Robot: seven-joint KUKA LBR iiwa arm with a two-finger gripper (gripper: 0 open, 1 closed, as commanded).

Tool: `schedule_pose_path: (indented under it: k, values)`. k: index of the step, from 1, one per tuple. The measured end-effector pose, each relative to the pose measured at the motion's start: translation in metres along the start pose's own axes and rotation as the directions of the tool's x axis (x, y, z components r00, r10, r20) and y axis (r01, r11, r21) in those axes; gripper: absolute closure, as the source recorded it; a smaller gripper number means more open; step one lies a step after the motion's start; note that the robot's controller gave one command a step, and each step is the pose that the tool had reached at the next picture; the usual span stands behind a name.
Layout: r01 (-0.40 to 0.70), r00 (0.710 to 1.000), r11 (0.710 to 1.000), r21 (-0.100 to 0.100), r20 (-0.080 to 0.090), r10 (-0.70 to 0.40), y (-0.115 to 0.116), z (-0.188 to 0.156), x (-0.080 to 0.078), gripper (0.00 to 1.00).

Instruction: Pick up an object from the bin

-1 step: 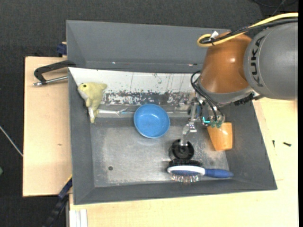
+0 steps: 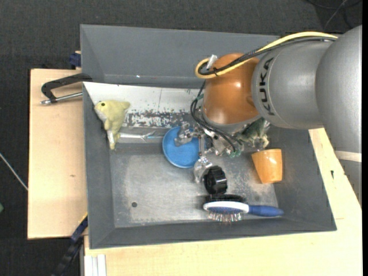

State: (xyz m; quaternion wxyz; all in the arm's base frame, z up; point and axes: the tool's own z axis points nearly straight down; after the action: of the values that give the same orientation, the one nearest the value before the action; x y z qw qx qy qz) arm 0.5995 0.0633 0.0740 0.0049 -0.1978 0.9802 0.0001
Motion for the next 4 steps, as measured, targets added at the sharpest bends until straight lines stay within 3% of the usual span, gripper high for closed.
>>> schedule_pose_path:
  k: [1, 2, 3, 4]
  values:
    - [-0.121, 0.993, 0.993, -0.004, 0.0, 0.121, 0.059, -0.029, -0.012, 0.0]
    - [-0.268, 0.963, 0.963, -0.001, -0.004, 0.268, 0.049, -0.027, -0.01, 0.0]
    - [-0.467, 0.884, 0.884, -0.003, 0.0, 0.467, 0.052, -0.001, -0.002, 0.0]
    - [-0.466, 0.885, 0.885, -0.001, -0.002, 0.466, 0.052, -0.004, -0.005, 0.0]
